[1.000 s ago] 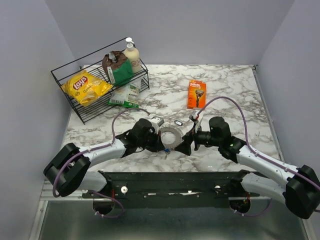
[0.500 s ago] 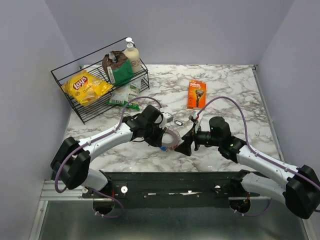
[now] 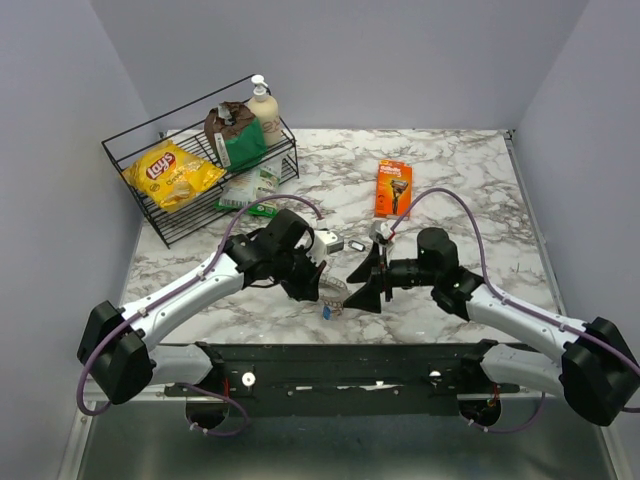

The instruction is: Put the keys on the keyring

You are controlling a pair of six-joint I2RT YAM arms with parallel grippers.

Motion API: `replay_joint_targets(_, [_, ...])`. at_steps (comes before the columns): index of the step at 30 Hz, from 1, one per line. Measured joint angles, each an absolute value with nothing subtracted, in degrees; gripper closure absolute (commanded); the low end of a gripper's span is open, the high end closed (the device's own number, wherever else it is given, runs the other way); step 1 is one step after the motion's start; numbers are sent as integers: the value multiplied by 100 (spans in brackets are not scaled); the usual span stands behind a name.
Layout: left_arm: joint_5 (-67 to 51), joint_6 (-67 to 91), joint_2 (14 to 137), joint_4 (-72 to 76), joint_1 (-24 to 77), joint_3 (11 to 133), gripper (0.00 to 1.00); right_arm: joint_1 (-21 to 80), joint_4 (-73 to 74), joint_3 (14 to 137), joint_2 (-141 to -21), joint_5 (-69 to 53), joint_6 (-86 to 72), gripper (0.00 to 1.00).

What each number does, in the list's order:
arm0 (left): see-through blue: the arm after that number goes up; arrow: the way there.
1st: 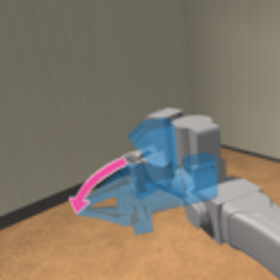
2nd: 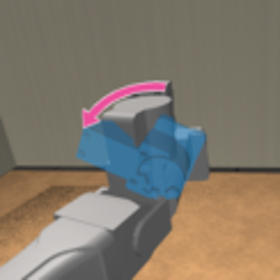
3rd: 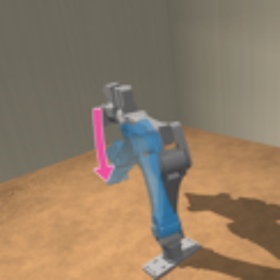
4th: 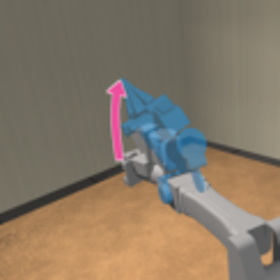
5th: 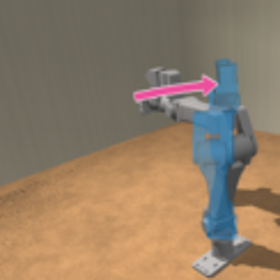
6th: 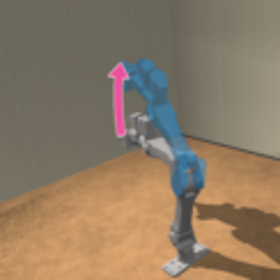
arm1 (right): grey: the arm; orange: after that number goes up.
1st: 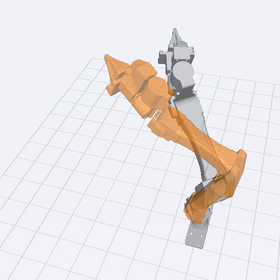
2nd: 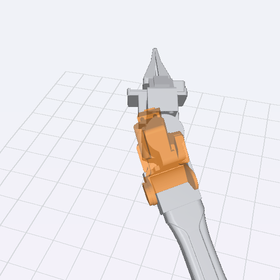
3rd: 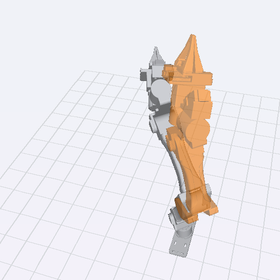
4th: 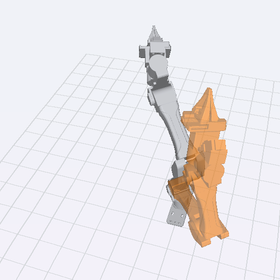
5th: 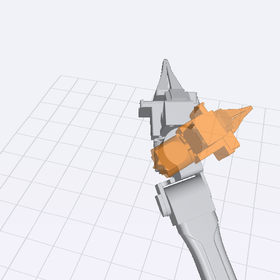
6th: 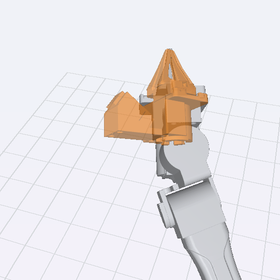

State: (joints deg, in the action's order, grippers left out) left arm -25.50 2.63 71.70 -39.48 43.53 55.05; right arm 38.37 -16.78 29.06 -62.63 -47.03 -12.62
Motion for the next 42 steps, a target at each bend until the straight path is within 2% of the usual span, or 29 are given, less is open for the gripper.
replay_joint_targets(6, [-2947,152,7135,-3953,4359,5505,100,3892,-1981,3153,-6355,-4939,-1369,21])
replay_joint_targets(7, [-3020,139,7135,-3955,4364,5507,100,3905,-2036,3197,-6370,-4952,-1396,27])
replay_joint_targets(9, [-3107,110,7129,-3966,4372,5524,100,3935,-2132,3275,-6412,-4995,-1439,34])
replay_joint_targets(18, [-3439,-62,6925,-3948,4397,5826,100,4051,-2298,3459,-6724,-5192,-1693,35])
replay_joint_targets(21, [-3553,-95,6875,-3944,4397,5898,100,4084,-2309,3461,-6722,-5210,-1704,43])
replay_joint_targets(42, [-3760,-110,6764,-3865,4401,5979,100,4132,-2239,3542,-6958,-5234,-1682,66])
